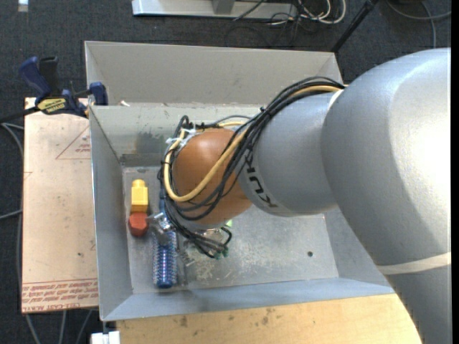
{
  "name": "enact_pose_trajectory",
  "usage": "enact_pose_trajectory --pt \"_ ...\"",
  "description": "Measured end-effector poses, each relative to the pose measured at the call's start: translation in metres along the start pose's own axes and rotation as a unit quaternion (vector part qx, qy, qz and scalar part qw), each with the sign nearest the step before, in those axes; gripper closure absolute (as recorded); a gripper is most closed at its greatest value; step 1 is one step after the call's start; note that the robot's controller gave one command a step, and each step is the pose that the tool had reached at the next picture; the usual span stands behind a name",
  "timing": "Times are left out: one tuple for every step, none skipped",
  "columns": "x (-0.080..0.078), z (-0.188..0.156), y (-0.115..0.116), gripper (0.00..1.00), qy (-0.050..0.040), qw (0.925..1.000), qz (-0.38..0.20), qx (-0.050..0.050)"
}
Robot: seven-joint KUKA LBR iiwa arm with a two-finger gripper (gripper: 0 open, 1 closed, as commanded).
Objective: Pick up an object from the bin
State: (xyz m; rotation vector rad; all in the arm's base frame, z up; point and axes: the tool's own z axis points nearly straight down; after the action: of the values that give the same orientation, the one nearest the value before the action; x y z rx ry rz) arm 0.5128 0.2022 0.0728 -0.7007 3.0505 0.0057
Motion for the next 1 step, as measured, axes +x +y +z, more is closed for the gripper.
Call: enact_pose_trajectory --pt "-0.0029 -0.0024 0.0007 0.0 -0.0042 1.0 0.001 -0.001"
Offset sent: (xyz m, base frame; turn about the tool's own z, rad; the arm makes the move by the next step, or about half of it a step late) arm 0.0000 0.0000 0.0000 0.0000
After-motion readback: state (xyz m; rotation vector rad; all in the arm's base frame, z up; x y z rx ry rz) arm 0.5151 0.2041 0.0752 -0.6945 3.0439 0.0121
